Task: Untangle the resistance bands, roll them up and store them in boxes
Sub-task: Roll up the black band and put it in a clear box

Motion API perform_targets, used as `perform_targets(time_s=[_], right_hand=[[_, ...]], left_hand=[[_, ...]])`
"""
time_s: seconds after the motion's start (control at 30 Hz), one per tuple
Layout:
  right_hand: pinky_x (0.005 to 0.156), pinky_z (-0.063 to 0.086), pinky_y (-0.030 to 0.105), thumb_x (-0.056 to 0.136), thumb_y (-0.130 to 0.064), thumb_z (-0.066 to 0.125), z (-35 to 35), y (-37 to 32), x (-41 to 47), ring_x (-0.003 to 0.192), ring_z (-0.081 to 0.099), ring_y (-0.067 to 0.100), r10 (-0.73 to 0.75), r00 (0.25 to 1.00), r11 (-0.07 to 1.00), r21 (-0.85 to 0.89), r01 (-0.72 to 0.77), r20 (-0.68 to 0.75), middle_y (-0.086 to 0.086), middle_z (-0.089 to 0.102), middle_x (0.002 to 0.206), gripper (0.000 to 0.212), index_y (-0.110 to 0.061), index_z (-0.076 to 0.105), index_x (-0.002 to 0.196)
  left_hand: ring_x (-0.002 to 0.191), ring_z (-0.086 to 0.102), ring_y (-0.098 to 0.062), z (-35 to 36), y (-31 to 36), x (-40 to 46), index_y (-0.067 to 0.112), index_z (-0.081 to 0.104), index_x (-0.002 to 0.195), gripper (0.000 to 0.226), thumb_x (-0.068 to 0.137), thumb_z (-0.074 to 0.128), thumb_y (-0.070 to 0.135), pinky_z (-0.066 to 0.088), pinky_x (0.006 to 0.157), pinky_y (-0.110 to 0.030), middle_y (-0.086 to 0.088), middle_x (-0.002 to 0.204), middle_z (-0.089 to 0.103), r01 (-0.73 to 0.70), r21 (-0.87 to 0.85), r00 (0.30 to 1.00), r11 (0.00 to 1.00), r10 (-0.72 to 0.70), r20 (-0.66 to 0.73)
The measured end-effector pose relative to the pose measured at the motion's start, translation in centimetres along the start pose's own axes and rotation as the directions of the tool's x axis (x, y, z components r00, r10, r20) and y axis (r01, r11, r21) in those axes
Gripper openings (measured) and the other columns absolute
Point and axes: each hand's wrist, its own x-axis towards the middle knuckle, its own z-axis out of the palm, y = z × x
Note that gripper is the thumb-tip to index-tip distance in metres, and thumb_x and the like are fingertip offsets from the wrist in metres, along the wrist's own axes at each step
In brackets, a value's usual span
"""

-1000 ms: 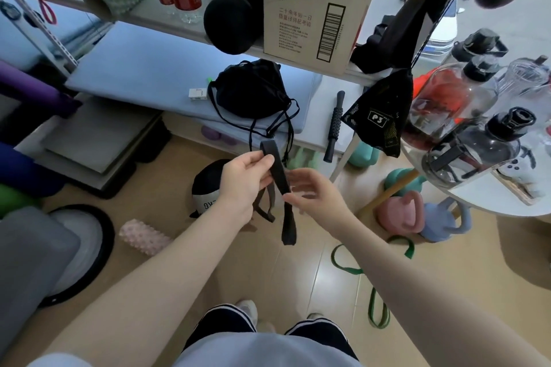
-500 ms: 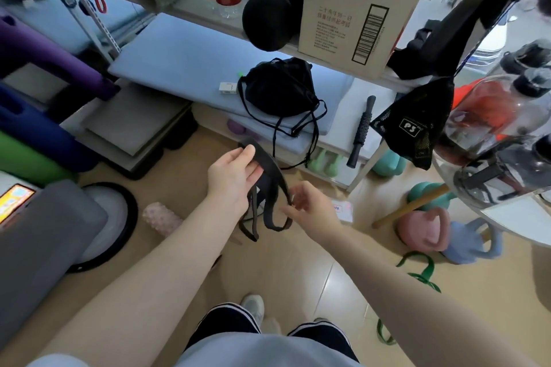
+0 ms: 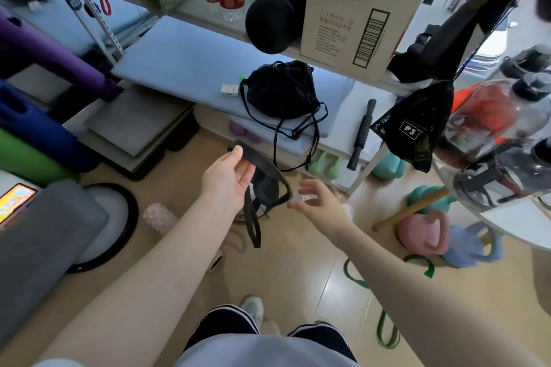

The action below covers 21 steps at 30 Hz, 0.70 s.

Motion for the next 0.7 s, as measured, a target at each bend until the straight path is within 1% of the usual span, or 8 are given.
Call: perform_targets(time_s=[0.1,0.17,0.27,0.37,0.47,0.6,0.67,0.7], right_hand=[[0.071,0.045,0.024,0.085,-0.026,0.065,1.2,-0.8,0.5,0.084,0.054,0.009,-0.051,0.989,0.987,-0.155,0.029,-0.137,-0.009,0.055,0.099,0.035,-0.016,0.052,0.116],[0.071,0.046,0.027,0.084,-0.028,0.065,1.5,-0.7,0.8,0.083,0.054,0.010,-0.017,0.976,0.989,-0.149,-0.016,-0.218,-0.006,0.056,0.097,0.033,-0.015,0.052,0.112],[0.075,0.050,0.031,0.082,-0.032,0.067,1.7,-0.4,0.8,0.089,0.055,0.016,-0.024,0.985,0.986,-0.165,-0.005,-0.170,-0.005,0.056,0.101,0.032,-0.020,0.052,0.107],[0.060,0.039,0.022,0.087,-0.020,0.061,1.7,0.1,0.8,0.083,0.054,0.018,-0.052,0.975,0.977,-0.214,0.005,-0.215,0.000,0.057,0.097,0.007,-0.019,0.056,0.092],[0.066,0.040,0.023,0.087,-0.013,0.060,0.7,0.7,0.9,0.085,0.055,0.017,-0.009,0.954,0.982,-0.181,-0.047,-0.299,0.000,0.058,0.100,0.012,-0.014,0.059,0.100],[0.059,0.041,0.022,0.090,-0.007,0.054,-0.8,0.2,1.1,0.074,0.054,0.014,0.017,0.938,0.999,-0.031,-0.030,-0.345,0.000,0.061,0.087,0.011,-0.017,0.059,0.088],[0.060,0.039,0.023,0.090,-0.009,0.054,-1.1,-0.7,1.2,0.068,0.052,0.011,0.050,0.948,0.996,0.090,-0.023,-0.314,-0.002,0.061,0.083,0.012,-0.019,0.059,0.085],[0.063,0.042,0.024,0.090,-0.010,0.055,-1.2,-1.1,1.2,0.070,0.054,0.012,0.071,0.963,0.986,0.163,-0.029,-0.259,-0.002,0.063,0.084,0.012,-0.019,0.059,0.084]], left_hand=[[0.081,0.068,-0.016,0.3,-0.4,-0.4,0.005,0.057,0.108,0.022,0.087,0.062,0.008,0.057,0.061,-0.023,-0.011,0.095,0.067,0.004,-0.001,1.000,1.000,-0.004,0.005],[0.075,0.069,-0.015,0.2,-0.3,-0.6,0.005,0.058,0.106,0.019,0.087,0.062,0.009,0.057,0.058,-0.023,-0.010,0.093,0.068,0.004,-0.009,1.000,1.000,-0.004,0.009],[0.073,0.070,-0.014,-0.1,-0.2,-0.8,0.006,0.058,0.105,0.018,0.088,0.061,0.009,0.057,0.059,-0.023,-0.010,0.091,0.068,0.005,0.009,1.000,1.000,-0.005,0.025],[0.083,0.067,-0.016,-0.4,-0.2,-0.8,0.007,0.057,0.105,0.017,0.088,0.060,0.010,0.057,0.067,-0.024,-0.010,0.095,0.068,-0.003,0.040,1.000,0.999,0.002,0.028],[0.090,0.066,-0.017,-1.1,-0.4,0.1,0.010,0.057,0.104,0.015,0.089,0.058,0.010,0.054,0.071,-0.024,-0.009,0.100,0.067,-0.057,0.088,0.998,0.994,0.057,0.010],[0.086,0.064,-0.014,-2.4,-0.8,1.9,0.010,0.054,0.117,0.028,0.089,0.059,0.012,0.049,0.076,-0.024,-0.006,0.097,0.065,-0.057,0.145,0.996,0.988,0.067,-0.066],[0.082,0.063,-0.014,-3.0,-0.8,2.9,0.009,0.052,0.121,0.031,0.090,0.057,0.012,0.048,0.077,-0.026,-0.007,0.094,0.064,-0.022,0.136,0.995,0.991,0.034,-0.092],[0.082,0.062,-0.014,-3.2,-0.8,3.3,0.008,0.052,0.120,0.030,0.091,0.057,0.012,0.048,0.077,-0.026,-0.007,0.094,0.063,-0.007,0.136,0.994,0.991,0.021,-0.106]])
